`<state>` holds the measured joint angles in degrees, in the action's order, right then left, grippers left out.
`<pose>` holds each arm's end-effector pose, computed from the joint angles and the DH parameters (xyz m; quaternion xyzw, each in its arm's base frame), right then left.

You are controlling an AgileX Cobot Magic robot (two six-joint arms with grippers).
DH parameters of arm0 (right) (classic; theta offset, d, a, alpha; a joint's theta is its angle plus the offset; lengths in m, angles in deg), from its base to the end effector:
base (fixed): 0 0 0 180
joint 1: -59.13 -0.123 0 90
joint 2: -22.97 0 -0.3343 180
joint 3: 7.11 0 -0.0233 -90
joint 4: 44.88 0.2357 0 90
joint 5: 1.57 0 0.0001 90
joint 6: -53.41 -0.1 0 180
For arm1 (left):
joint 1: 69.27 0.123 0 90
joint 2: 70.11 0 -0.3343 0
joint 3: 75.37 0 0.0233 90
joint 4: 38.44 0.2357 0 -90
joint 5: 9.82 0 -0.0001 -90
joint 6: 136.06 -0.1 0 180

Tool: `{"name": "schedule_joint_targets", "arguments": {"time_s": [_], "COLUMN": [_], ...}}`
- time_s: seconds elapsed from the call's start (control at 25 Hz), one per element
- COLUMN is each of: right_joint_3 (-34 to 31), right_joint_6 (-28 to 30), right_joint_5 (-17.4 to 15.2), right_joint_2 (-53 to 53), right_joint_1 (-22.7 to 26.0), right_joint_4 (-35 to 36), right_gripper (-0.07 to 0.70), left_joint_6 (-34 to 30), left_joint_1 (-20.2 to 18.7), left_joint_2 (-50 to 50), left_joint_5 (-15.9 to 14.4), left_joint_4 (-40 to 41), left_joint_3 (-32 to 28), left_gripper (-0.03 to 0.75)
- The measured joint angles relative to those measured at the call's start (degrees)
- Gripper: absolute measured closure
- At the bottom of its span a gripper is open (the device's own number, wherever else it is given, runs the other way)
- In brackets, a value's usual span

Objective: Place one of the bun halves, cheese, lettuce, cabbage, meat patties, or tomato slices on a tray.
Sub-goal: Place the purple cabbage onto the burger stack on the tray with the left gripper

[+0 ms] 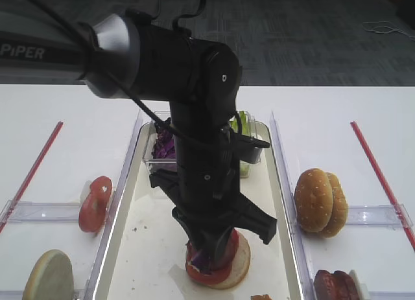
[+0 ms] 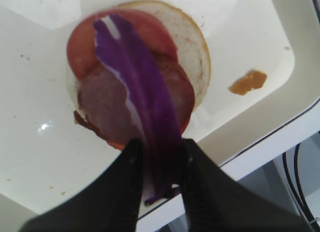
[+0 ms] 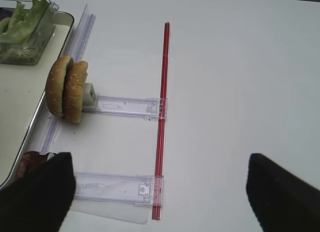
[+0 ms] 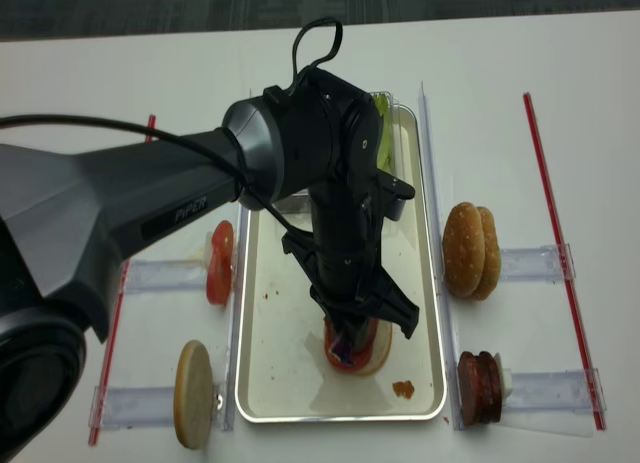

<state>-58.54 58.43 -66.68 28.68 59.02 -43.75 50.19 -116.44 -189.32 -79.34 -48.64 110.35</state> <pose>-0.0628 0.0017 0.2503 -0.0399 0.8747 -0.0109 0.4829 0.2488 -0.2928 0.2437 -0.3169 -0.9445 0.0619 0.0604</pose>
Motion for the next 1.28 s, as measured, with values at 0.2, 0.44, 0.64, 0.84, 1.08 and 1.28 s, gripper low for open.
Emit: {"name": "schedule_joint_targets", "arguments": {"time_s": [0.2, 0.44, 0.64, 0.84, 1.08, 1.28], "right_joint_3": [0.0, 0.0, 0.0, 0.0, 0.0, 0.0], "right_joint_6": [0.0, 0.0, 0.0, 0.0, -0.21, -0.21], "right_joint_5": [0.0, 0.0, 0.0, 0.0, 0.0, 0.0], "right_joint_2": [0.0, 0.0, 0.0, 0.0, 0.0, 0.0], "right_joint_1": [0.0, 0.0, 0.0, 0.0, 0.0, 0.0], "right_joint_4": [0.0, 0.0, 0.0, 0.0, 0.0, 0.0], "right_gripper": [-0.061, -0.061, -0.061, -0.061, -0.061, -0.061], "left_joint_6": [0.0, 0.0, 0.0, 0.0, 0.0, 0.0], "left_joint_1": [0.0, 0.0, 0.0, 0.0, 0.0, 0.0], "left_joint_2": [0.0, 0.0, 0.0, 0.0, 0.0, 0.0], "left_joint_5": [0.0, 0.0, 0.0, 0.0, 0.0, 0.0], "left_joint_4": [0.0, 0.93, 0.93, 0.93, 0.93, 0.93], "left_joint_3": [0.0, 0.0, 0.0, 0.0, 0.0, 0.0], "left_gripper": [0.543, 0.543, 0.543, 0.522, 0.402, 0.321]}}
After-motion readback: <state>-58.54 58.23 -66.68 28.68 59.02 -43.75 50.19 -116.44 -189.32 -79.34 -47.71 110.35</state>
